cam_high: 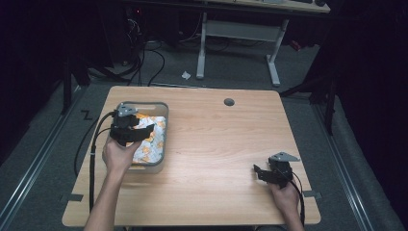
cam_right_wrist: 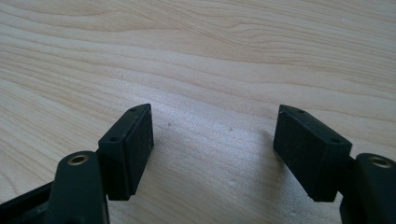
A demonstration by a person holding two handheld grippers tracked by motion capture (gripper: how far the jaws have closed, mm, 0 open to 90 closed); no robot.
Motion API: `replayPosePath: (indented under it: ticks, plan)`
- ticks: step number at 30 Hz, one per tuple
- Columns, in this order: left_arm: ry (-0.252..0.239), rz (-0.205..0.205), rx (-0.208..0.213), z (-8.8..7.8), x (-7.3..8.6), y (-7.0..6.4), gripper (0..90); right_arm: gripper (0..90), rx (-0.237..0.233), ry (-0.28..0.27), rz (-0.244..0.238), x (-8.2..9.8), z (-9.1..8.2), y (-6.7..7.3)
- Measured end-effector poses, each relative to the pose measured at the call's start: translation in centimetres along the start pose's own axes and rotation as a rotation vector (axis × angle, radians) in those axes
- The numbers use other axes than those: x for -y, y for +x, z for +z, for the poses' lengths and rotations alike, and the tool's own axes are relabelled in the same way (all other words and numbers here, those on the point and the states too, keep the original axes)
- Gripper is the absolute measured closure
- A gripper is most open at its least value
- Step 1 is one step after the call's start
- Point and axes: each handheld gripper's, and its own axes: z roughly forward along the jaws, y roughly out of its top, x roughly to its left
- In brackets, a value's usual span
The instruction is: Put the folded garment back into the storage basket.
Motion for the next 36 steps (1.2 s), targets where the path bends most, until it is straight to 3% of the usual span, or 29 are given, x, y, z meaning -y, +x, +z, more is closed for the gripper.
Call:
replayPosePath:
  ticks: [36]
  plan:
    - [-0.037, 0.056, 0.122, -0.6, -0.4, -5.1, 38.1, 29.0, 0.000, 0.000, 0.000, 0.0, 0.0, 0.0]
